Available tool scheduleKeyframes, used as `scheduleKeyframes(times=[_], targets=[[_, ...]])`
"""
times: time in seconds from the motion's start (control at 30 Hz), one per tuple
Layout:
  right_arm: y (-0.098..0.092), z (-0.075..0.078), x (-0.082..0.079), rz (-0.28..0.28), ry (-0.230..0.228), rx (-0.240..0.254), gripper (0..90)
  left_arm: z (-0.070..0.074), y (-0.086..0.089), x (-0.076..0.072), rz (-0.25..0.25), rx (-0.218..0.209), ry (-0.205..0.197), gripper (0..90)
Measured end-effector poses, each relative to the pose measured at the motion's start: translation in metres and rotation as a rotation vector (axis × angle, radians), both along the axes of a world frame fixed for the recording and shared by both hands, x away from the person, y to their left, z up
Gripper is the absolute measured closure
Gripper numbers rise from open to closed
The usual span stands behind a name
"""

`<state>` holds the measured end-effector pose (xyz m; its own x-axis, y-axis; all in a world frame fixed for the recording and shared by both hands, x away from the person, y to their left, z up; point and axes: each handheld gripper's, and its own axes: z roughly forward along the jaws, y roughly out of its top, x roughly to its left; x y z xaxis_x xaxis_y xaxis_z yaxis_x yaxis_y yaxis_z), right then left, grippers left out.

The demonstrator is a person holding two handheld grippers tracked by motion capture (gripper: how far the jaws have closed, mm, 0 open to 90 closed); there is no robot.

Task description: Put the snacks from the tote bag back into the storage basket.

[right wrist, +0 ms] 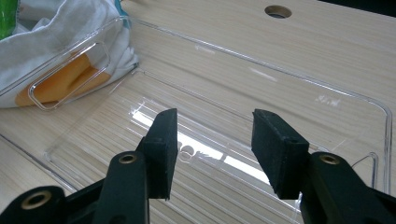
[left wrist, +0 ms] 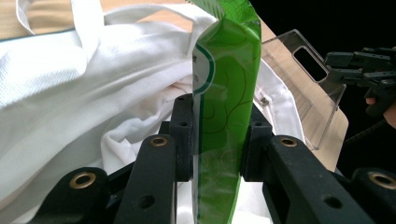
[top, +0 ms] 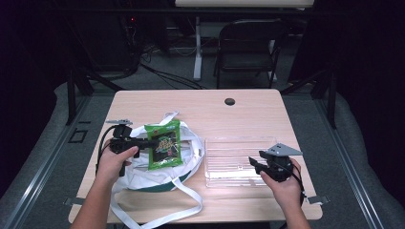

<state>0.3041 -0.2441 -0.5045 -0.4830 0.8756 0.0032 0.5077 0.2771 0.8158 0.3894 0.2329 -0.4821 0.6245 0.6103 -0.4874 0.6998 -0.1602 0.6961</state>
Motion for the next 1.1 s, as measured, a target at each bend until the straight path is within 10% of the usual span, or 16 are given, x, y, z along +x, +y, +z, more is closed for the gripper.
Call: scheduleKeyframes(times=[1.1], targets=[[0.000,0.001,0.000,0.008,-0.003,-0.001,51.1,0.024,-0.008,-0.014,0.002,0.006,-0.172,72.0]])
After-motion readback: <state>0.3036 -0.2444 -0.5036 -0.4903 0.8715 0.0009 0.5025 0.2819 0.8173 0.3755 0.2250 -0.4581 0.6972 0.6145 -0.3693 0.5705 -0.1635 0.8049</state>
